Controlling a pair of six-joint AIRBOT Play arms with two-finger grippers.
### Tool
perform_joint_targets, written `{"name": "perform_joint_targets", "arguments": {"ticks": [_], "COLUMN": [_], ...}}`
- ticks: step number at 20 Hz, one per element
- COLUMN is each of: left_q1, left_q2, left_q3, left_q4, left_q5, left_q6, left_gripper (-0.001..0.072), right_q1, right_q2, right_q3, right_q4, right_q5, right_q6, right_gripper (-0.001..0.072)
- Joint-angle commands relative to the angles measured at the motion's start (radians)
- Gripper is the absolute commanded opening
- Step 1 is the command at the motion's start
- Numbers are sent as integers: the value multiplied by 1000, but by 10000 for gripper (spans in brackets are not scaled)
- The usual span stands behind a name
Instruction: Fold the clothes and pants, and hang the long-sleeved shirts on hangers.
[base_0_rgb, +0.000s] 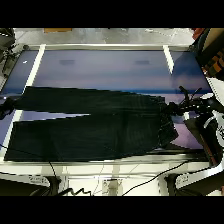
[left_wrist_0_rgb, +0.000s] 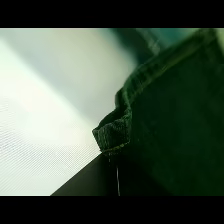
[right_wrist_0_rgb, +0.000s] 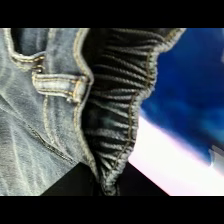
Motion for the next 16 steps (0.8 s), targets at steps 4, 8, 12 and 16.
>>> {"name": "perform_joint_targets", "arguments": {"ticks": [4, 8, 12, 16], "left_q1": [5, 0, 0, 0], "left_q2": [1, 24, 160, 349], "left_q3": [2, 9, 21, 21], "left_q4": [241, 229, 226, 217], "left_q5": [-150, -191, -266, -387], "left_q6": [6, 6, 6, 5], "left_gripper": [38, 701, 699, 694], "right_q1": [0, -1, -1, -1], "right_q2": [0, 3, 89, 284], "right_q3": [1, 38, 128, 134], "right_q4": [-33, -54, -198, -395], "right_q5": [-34, -43, -11, 56], "right_q6": [41, 222, 312, 354], "right_gripper": [81, 691, 680, 509]}}
